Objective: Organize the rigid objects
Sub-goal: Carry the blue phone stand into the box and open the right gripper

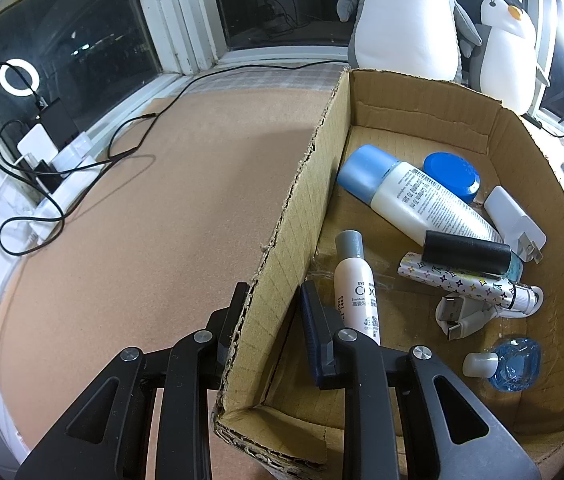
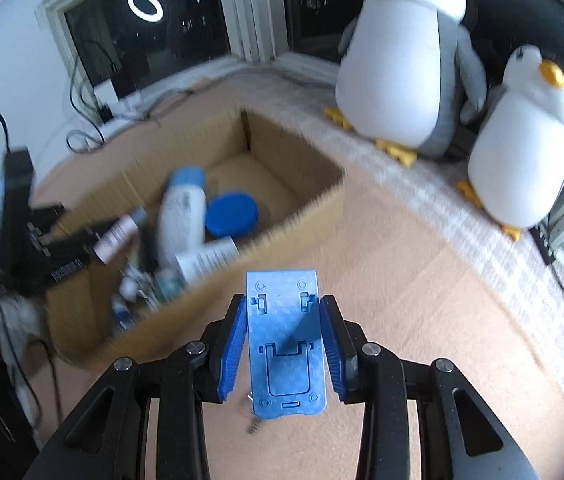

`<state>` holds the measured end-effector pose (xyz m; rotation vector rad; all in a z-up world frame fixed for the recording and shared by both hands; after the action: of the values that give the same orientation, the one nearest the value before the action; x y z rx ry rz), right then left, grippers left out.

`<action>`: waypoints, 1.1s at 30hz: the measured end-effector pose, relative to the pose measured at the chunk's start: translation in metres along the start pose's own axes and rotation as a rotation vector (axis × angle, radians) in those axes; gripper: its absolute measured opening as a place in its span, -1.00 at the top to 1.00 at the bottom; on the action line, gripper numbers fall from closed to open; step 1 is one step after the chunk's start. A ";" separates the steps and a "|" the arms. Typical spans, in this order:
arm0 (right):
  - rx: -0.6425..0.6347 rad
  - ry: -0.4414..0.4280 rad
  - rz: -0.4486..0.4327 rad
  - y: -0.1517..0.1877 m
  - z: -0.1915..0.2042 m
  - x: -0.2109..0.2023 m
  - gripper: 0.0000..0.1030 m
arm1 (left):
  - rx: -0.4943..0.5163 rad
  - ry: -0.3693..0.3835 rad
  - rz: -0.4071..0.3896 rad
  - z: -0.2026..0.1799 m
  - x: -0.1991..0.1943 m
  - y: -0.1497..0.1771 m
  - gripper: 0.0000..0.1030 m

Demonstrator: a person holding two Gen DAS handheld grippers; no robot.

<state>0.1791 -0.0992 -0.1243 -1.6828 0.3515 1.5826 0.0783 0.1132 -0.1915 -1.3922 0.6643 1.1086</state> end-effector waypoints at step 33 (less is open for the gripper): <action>-0.019 -0.025 -0.020 -0.073 0.066 0.036 0.15 | -0.011 0.009 -0.003 -0.001 0.001 -0.001 0.57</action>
<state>0.1880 0.0051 -0.1271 -1.6746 0.3071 1.5961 0.0796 0.1122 -0.1922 -1.4078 0.6631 1.1060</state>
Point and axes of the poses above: each gripper's, at about its wrist camera, not at the fingertips, and x roughly the way its jaws point, z to its left, y to its underside, the point moved 1 cm from there along x, roughly the way its jaws point, and after that the axes turned 11 degrees about z, right-handed, at the moved point
